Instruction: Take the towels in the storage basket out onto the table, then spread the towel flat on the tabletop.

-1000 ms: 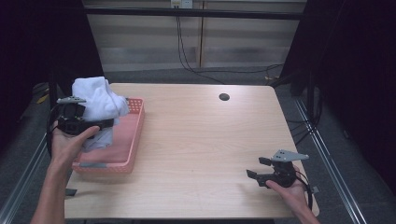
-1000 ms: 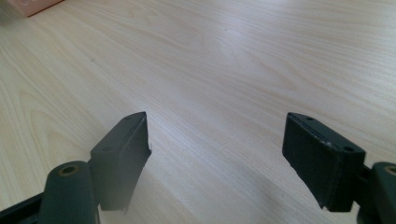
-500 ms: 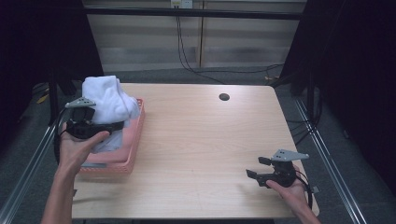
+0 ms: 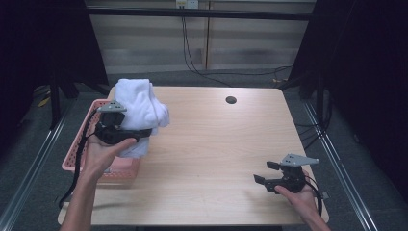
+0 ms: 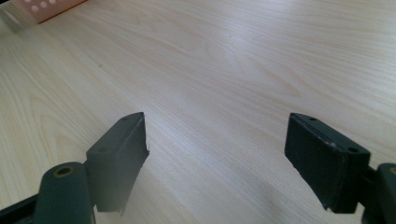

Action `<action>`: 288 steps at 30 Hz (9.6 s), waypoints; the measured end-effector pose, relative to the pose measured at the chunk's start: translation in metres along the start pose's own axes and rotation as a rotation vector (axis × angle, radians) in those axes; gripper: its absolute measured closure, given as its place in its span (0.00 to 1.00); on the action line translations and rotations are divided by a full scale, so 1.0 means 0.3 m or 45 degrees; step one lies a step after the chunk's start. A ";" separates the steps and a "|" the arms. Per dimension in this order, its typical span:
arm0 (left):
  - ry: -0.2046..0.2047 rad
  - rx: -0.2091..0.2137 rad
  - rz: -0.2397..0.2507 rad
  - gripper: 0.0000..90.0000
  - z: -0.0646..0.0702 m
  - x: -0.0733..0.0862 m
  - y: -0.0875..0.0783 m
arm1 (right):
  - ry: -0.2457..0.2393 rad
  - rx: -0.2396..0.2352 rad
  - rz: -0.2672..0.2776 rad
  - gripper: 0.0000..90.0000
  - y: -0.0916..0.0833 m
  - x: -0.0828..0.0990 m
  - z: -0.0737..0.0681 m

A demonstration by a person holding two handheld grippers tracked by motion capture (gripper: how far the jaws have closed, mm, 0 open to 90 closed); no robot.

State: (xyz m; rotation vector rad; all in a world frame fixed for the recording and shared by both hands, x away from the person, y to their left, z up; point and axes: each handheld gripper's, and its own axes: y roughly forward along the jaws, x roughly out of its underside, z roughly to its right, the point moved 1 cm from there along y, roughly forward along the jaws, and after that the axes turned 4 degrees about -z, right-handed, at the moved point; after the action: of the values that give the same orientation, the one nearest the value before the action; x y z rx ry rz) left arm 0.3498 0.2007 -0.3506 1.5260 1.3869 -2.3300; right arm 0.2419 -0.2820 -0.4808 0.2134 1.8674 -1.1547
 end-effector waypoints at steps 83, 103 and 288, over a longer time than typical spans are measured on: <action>0.135 0.248 -0.143 0.58 0.369 0.278 0.262 | -0.121 -0.099 -0.039 0.61 0.160 -0.144 -0.061; 0.053 0.243 -0.031 0.94 0.276 0.214 0.356 | -0.222 -0.151 -0.046 0.98 0.310 -0.210 -0.148; 0.053 0.414 -0.181 0.60 0.297 0.315 0.432 | -0.045 -0.033 -0.201 0.63 -0.051 0.103 0.024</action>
State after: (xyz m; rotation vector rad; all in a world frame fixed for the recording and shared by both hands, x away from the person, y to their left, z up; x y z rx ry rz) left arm 0.2961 0.1010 -0.4951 1.6053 1.2062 -2.7380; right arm 0.2199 -0.3048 -0.4959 0.0308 1.8938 -1.2314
